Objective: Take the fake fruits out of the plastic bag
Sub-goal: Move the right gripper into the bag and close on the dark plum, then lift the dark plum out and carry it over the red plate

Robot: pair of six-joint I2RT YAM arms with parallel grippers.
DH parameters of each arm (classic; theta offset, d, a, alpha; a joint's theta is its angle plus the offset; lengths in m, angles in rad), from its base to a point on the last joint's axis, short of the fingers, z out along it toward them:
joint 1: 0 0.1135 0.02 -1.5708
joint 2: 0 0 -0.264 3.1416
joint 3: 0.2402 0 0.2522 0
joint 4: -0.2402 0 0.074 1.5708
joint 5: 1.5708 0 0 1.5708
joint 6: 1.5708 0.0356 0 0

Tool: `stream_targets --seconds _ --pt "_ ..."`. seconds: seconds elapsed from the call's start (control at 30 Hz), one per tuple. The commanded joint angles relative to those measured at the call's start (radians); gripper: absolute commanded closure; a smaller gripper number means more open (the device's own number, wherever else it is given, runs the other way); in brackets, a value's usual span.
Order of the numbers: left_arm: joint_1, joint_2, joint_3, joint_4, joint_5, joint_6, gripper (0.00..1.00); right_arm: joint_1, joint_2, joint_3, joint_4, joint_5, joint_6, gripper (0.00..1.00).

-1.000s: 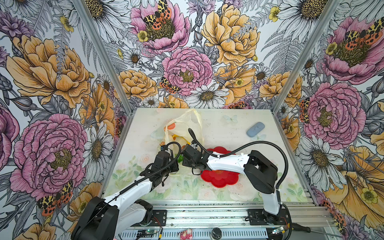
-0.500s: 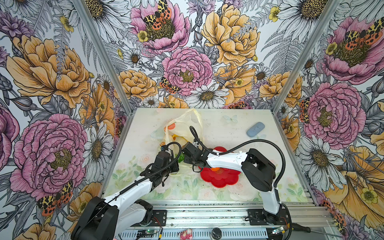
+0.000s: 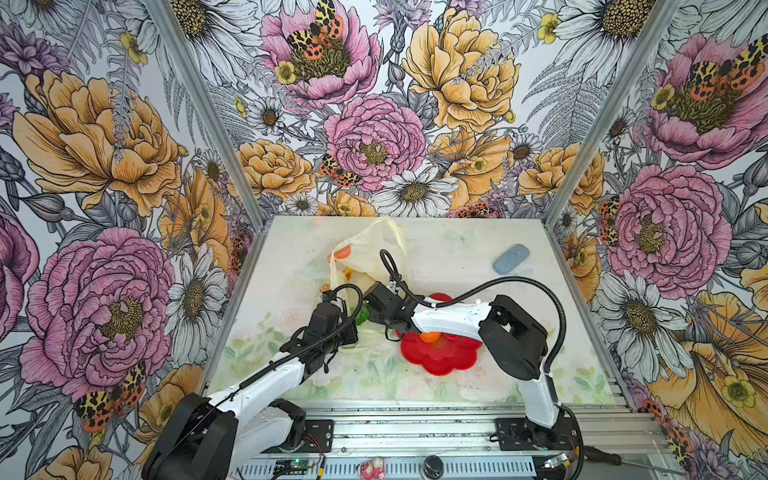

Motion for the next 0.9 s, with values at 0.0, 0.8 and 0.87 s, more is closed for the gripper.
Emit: stream_targets --seconds 0.0,0.8,0.87 --pt "-0.012 0.003 0.010 0.032 0.016 0.001 1.00 -0.007 -0.005 0.017 0.005 0.044 -0.015 0.86" --pt "-0.011 0.004 0.020 0.010 -0.026 0.018 1.00 0.027 -0.190 -0.017 0.004 -0.106 -0.142 0.95" --pt "-0.012 0.001 0.019 0.007 -0.027 0.019 1.00 0.027 -0.221 -0.040 -0.009 -0.147 -0.170 0.96"
